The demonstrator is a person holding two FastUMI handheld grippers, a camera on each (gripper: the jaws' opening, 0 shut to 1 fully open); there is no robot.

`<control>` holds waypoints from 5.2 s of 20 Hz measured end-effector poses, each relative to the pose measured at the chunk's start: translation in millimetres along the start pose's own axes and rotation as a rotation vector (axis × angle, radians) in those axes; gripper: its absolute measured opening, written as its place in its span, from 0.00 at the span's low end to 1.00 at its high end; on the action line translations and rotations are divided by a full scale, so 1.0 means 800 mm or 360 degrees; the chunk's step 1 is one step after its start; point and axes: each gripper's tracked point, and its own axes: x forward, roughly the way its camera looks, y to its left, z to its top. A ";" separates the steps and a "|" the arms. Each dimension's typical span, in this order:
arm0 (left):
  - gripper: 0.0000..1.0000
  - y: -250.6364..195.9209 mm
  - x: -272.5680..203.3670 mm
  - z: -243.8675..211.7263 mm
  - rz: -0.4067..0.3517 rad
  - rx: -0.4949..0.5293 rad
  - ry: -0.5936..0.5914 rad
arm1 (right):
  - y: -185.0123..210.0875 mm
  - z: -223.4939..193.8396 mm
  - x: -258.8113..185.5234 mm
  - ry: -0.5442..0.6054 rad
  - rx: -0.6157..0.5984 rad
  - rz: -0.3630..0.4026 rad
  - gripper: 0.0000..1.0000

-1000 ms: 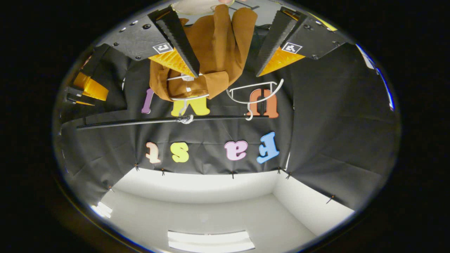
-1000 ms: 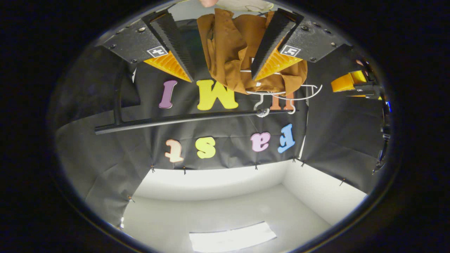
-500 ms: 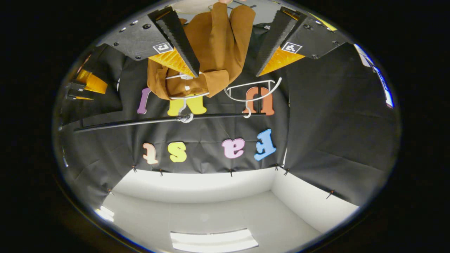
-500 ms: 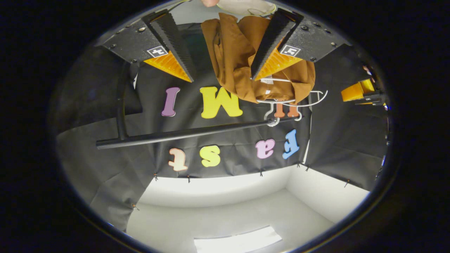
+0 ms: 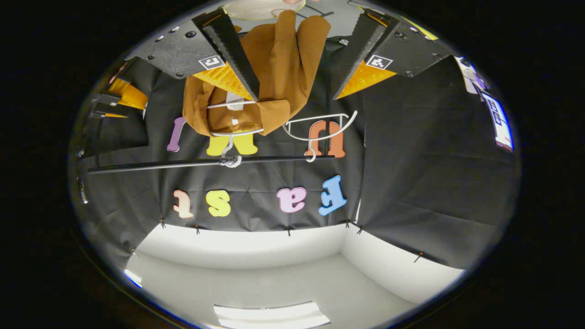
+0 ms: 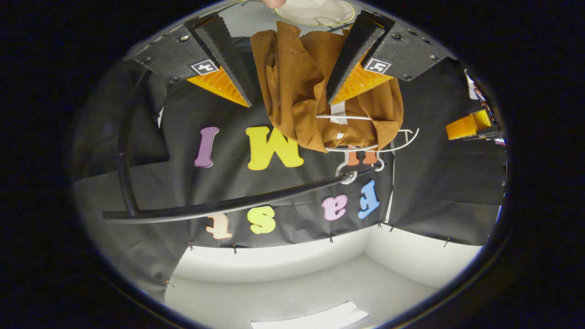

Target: Grasp the clothes on the hanger with both hands and then place them into the laundry hamper below.

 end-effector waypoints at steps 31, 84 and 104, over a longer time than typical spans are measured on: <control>1.00 -0.093 0.176 -0.157 -0.0239 -0.0215 0.0414 | 0.045 -0.156 0.186 0.0438 0.0451 0.0080 0.99; 0.00 -0.005 0.210 -0.123 -0.0133 -0.0493 0.0381 | -0.108 -0.099 0.257 0.0218 0.1087 -0.0304 0.09; 0.00 0.081 0.223 -0.074 -0.0096 -0.0697 0.0312 | -0.110 -0.096 0.314 0.0263 0.1385 -0.0134 0.09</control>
